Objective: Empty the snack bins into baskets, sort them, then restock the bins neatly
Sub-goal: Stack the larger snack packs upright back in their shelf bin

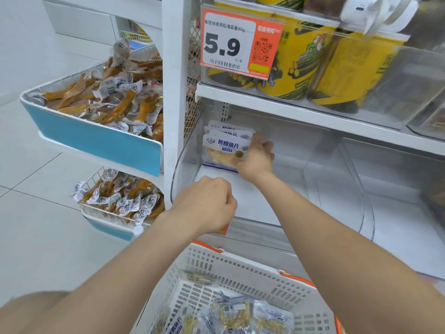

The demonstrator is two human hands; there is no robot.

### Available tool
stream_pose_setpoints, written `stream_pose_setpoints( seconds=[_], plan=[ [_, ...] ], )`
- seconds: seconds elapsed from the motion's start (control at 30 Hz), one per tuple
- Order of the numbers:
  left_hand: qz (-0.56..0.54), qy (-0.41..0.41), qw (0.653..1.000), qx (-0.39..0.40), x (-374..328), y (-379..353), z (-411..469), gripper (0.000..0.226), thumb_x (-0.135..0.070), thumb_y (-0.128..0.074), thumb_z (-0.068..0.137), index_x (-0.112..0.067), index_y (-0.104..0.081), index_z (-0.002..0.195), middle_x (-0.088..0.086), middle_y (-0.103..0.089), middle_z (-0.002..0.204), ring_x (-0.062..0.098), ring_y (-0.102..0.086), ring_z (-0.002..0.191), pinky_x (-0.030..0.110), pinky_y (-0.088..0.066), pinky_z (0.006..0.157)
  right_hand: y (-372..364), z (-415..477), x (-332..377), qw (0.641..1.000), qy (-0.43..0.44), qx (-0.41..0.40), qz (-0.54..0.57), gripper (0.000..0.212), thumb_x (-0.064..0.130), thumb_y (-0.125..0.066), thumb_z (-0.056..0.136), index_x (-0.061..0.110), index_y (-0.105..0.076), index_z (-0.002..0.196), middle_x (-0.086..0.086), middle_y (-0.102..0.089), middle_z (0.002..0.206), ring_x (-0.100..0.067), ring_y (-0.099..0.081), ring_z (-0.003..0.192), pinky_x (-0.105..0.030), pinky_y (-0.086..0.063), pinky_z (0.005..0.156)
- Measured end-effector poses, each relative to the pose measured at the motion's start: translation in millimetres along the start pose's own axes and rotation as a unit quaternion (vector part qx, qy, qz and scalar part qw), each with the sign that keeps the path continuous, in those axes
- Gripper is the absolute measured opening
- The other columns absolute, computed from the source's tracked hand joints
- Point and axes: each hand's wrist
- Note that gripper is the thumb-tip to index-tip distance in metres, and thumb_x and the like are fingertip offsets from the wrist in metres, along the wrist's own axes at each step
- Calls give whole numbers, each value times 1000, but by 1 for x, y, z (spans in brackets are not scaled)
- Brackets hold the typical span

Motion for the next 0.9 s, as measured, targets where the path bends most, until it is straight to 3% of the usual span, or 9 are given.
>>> stream_pose_setpoints(
  seconds=[0.1,0.2,0.27,0.33,0.43,0.5,0.63,0.8,0.9],
  plan=[
    [0,-2,1000,5,1,0,0,25,-36,-44,94,-26,-67,98,1,-66,89,31,-63,89,39,-54,68,-5,0,9,996,-32,25,76,94,28,-81,85,16,-16,152,-14,-35,133,-30,-49,101,-33,-45,91],
    [7,-3,1000,4,0,1,-1,26,-37,-43,95,-25,-67,98,2,-66,88,31,-63,89,39,-54,68,-10,2,18,983,-82,23,160,120,40,-89,73,24,-4,156,-7,-40,131,-30,-53,112,-36,-49,101],
    [9,-3,1000,4,0,2,-1,27,-37,-43,96,-25,-68,99,2,-67,89,31,-63,88,40,-55,70,-14,2,18,984,-107,18,144,113,34,-87,77,15,-6,155,-10,-52,132,-32,-58,119,-38,-52,100],
    [11,-3,1000,4,0,2,-1,28,-38,-43,96,-25,-68,100,1,-68,91,30,-64,88,42,-57,73,-14,3,16,985,-123,11,121,95,33,-88,79,6,-24,144,-8,-57,130,-29,-60,119,-35,-53,95],
    [15,-7,1000,-2,0,2,-2,29,-37,-43,97,-24,-70,99,0,-68,89,29,-65,89,43,-58,74,-11,7,10,988,-123,17,90,74,38,-89,73,7,-49,127,-3,-62,123,-24,-63,112,-35,-57,95],
    [17,-10,1000,-10,0,2,-3,30,-37,-43,98,-23,-70,100,0,-68,89,29,-64,91,41,-57,73,-7,6,7,990,-124,15,60,63,37,-85,71,11,-55,120,-5,-66,119,-26,-66,110,-36,-59,93],
    [24,-7,999,-20,-2,3,-7,32,-39,-42,101,-22,-69,103,2,-69,93,30,-65,90,40,-56,73,-5,2,3,994,-96,31,34,64,29,-82,80,9,-43,127,-8,-61,121,-29,-63,112,-37,-57,89],
    [36,-2,999,-33,-1,-2,-9,34,-42,-40,103,-22,-67,104,5,-64,98,33,-62,92,36,-42,66,-12,2,1,998,-28,-55,21,64,25,-74,91,2,-33,135,-18,-60,125,-38,-64,111,-36,-50,81],
    [33,0,999,-36,1,-2,-9,35,-43,-39,103,-22,-67,102,4,-64,94,31,-62,87,35,-42,63,-12,3,1,997,-34,-69,-26,82,37,-74,90,0,-26,146,-19,-52,133,-40,-56,120,-41,-49,95]
  ],
)
Point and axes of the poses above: each hand's wrist, its own z-axis towards the middle knuckle, its own y-axis out of the back of the hand, x = y × z
